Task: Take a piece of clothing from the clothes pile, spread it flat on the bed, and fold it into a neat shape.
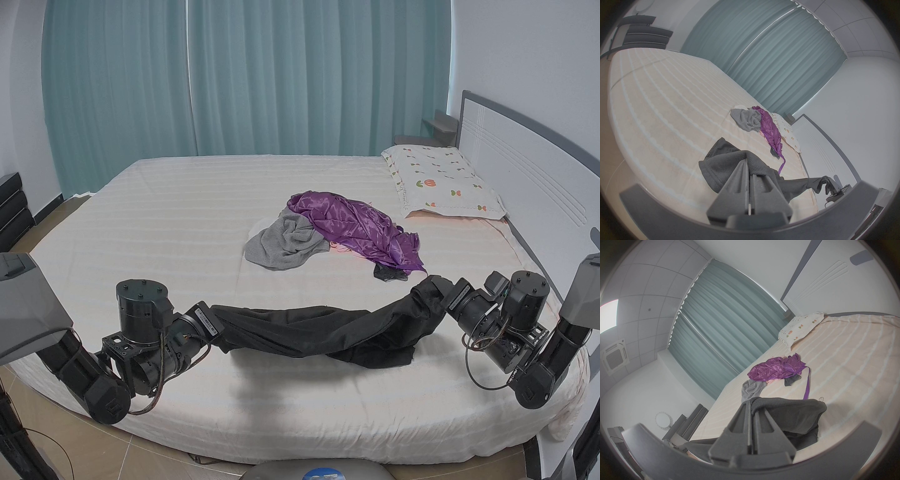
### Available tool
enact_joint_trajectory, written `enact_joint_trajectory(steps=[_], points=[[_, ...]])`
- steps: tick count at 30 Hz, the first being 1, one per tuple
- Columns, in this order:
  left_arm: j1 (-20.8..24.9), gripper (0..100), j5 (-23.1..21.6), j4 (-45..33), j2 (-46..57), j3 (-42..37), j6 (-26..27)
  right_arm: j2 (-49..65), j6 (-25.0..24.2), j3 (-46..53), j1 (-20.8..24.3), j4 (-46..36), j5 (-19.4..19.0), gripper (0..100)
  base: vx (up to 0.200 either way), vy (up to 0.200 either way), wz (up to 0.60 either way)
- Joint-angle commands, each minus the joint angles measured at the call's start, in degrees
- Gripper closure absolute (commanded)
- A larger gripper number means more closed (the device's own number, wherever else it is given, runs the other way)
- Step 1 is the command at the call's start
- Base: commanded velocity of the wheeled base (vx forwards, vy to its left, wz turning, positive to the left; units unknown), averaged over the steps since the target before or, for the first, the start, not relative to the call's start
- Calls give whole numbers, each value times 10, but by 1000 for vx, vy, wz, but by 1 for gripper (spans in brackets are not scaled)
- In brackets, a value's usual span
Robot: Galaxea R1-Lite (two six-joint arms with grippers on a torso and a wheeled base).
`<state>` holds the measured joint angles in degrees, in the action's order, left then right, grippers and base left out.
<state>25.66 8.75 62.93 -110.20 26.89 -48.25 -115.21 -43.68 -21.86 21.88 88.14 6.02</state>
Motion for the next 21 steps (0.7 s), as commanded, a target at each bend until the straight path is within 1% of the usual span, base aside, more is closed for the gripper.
enact_joint_trajectory(steps=[1, 11, 21], points=[[0, 100, 1, 1, 3, 0, 0, 3, 1, 1, 1, 16, 1, 100, 0, 200, 0], [0, 100, 3, 2, 7, -3, 3, 6, 0, 0, 2, 16, 1, 100, 0, 200, 0], [4, 100, 5, 1, 39, -18, 3, 24, 0, -3, 6, 16, 1, 100, 0, 200, 0]])
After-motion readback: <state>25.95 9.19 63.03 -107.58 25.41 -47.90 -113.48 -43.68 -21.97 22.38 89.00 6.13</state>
